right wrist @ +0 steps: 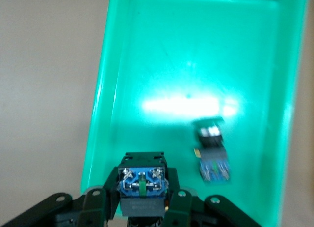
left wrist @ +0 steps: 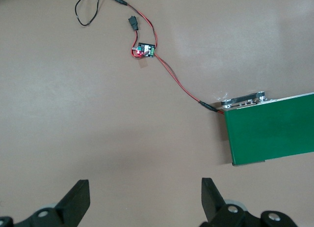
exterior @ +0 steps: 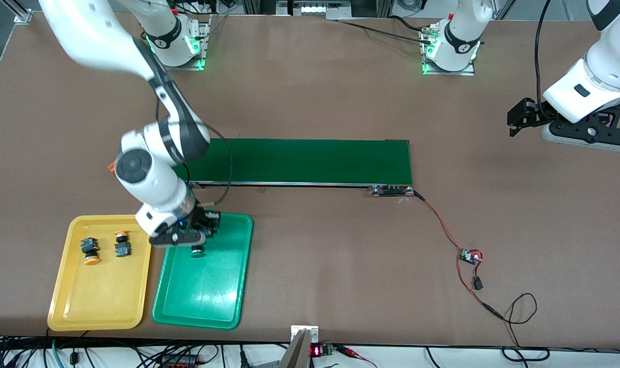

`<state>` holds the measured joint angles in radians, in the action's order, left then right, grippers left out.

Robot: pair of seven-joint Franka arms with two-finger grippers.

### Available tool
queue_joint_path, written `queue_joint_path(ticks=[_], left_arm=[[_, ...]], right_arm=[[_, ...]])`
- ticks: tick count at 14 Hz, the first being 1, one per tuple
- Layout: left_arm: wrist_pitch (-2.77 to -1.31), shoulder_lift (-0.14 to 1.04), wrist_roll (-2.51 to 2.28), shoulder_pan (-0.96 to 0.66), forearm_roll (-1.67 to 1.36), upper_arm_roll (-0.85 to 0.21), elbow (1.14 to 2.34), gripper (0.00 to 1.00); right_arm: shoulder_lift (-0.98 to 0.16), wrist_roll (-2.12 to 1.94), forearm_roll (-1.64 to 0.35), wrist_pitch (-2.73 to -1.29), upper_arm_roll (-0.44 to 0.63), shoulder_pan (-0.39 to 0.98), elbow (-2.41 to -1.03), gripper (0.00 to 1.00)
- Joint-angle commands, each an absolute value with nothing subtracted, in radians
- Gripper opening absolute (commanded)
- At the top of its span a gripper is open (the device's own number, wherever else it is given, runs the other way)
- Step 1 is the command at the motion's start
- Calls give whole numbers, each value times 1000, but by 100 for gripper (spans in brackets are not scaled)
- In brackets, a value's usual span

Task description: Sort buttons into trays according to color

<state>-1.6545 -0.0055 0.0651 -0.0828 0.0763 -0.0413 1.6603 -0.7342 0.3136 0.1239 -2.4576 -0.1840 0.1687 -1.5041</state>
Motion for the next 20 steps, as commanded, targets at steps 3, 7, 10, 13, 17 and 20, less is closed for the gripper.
queue_joint_path(ticks=[3, 7, 10, 13, 17, 20], left_arm=[[-1631, 5, 83, -83, 83, -41, 1631, 100], [-1629, 6, 83, -83, 81, -41, 1631, 100], [-1629, 5, 83, -81, 83, -41, 1631, 100], [-1629, 6, 83, -81, 81, -41, 1631, 100], [-1629, 5, 83, -80, 81, -41, 1631, 100], [-1629, 5, 83, -80, 81, -41, 1631, 100]], right_arm=[[-856, 307, 195, -2571, -170, 179, -1436, 10], [-879, 310, 199, -2617, -147, 183, -1447, 100], [-864, 304, 190, -2628, -143, 189, -1447, 100], [-740, 299, 186, -2478, -144, 167, -1486, 100], [-550, 285, 184, -2184, -144, 118, -1512, 100], [-384, 184, 178, -1953, -144, 62, -1528, 100]])
